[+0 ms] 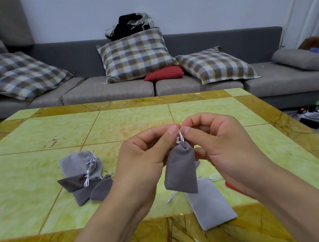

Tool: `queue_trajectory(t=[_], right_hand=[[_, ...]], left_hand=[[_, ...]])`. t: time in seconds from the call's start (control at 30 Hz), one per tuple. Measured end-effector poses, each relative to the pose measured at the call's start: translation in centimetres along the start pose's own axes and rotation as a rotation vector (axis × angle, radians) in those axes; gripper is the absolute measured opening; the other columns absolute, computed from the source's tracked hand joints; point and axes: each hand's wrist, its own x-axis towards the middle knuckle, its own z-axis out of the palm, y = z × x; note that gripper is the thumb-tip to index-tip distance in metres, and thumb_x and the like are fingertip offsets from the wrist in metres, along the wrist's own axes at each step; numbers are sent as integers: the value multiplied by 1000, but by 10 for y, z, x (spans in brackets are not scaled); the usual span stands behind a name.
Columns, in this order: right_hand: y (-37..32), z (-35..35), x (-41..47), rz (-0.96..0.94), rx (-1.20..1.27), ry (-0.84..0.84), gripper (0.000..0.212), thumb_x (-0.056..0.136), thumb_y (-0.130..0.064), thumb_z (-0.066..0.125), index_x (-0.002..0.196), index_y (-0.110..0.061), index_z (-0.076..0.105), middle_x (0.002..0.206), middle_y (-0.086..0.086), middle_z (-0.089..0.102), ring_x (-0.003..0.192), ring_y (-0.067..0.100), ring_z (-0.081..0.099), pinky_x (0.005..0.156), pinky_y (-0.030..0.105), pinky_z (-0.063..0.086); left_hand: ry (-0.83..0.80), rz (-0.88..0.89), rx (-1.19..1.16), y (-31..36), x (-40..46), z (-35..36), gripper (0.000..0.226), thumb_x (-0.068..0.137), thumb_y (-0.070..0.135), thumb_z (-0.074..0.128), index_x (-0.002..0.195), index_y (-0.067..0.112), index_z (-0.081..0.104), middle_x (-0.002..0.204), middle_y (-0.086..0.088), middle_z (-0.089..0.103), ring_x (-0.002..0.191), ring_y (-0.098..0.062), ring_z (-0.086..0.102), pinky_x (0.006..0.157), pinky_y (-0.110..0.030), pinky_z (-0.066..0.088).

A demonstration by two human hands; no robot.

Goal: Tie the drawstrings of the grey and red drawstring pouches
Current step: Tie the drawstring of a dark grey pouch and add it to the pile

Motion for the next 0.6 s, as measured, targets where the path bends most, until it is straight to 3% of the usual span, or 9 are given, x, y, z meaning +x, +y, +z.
queue_trajectory(t=[0.23,0.33,0.47,0.6], right_hand=[[0,-3,0,-93,-90,-60,7,92,-4,63,89,-4,69,70,10,66,59,15,56,53,24,48],[-2,-5,0,-255,-260,-50,11,92,-3,65,87,-11,72,70,2,68,58,11,56,55,24,49],[-4,-7,-2,-471,-521,0,8,91,-9,69,92,-14,75,79,-9,71,71,10,65,61,19,49],[-7,-8,-2,-646,-700,46,9,88,-8,70,91,-14,77,79,-8,70,72,5,63,64,13,47]], left_hand=[[46,34,-14,-2,2,-2,24,68,18,72,90,9,77,87,-15,76,77,-17,72,65,-20,56],[46,16,-60,0,3,-2,26,65,18,73,89,10,78,92,-21,74,78,-19,70,68,-21,57],[47,-6,-109,1,2,-1,23,62,18,75,84,13,80,89,-15,76,75,-15,71,64,-18,55],[58,12,-131,0,1,1,22,60,16,76,82,14,81,87,-14,76,74,-15,70,65,-18,55]])
